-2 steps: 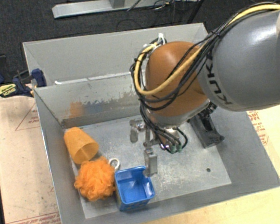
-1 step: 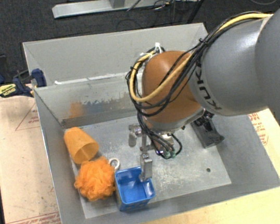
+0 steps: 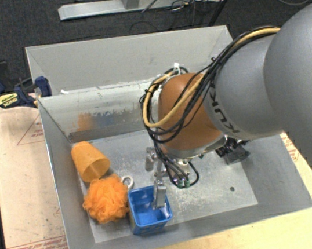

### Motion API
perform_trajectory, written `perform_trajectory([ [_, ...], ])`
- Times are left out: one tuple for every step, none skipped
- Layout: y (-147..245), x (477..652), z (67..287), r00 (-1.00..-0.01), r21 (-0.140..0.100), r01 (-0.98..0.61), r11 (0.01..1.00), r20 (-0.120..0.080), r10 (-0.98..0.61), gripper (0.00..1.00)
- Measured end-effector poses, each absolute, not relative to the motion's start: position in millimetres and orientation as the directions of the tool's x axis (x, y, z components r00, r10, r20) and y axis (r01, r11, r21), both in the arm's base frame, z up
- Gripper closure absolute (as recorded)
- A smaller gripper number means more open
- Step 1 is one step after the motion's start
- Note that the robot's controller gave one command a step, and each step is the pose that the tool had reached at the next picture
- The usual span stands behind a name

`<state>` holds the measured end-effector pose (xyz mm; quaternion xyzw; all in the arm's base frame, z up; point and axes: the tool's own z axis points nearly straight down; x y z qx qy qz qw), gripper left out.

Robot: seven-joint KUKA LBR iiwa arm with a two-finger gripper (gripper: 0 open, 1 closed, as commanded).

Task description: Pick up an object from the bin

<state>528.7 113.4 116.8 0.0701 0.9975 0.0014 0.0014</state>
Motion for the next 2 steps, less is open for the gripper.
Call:
perform_trajectory([
  [115,526.4,96,-0.996,0.003,-0.088,0.996,0.002,-0.088,0.00],
  [115,524.6,70,-0.920,0.002,-0.393,0.920,-0.009,-0.393,1.00],
])
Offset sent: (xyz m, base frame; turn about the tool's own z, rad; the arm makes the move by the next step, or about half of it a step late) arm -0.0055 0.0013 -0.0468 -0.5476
